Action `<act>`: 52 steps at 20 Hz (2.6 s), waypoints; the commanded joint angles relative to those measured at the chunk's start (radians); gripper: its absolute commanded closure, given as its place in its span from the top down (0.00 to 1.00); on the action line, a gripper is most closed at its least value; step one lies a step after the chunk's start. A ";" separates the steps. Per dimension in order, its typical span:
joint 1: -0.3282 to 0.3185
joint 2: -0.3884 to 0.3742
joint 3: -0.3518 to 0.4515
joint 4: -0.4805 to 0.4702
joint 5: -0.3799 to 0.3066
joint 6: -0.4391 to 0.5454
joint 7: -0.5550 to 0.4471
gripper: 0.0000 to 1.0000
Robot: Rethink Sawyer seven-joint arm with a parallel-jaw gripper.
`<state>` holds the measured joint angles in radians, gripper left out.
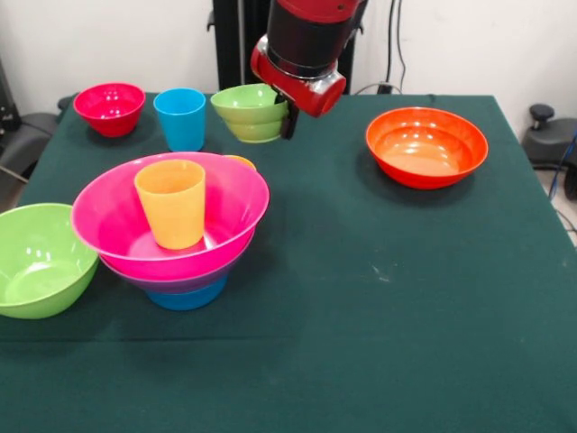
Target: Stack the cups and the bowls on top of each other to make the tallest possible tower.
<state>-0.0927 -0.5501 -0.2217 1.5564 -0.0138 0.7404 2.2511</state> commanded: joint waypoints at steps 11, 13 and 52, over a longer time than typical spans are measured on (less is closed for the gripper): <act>-0.034 -0.132 0.161 -0.343 0.061 0.735 -0.032 0.00; -0.042 -0.133 0.164 -0.365 0.055 0.760 -0.047 0.00; -0.149 0.268 0.245 -0.838 -0.205 0.453 -0.270 0.00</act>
<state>-0.2343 -0.3172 -0.0963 0.7519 -0.1763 1.1834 2.2509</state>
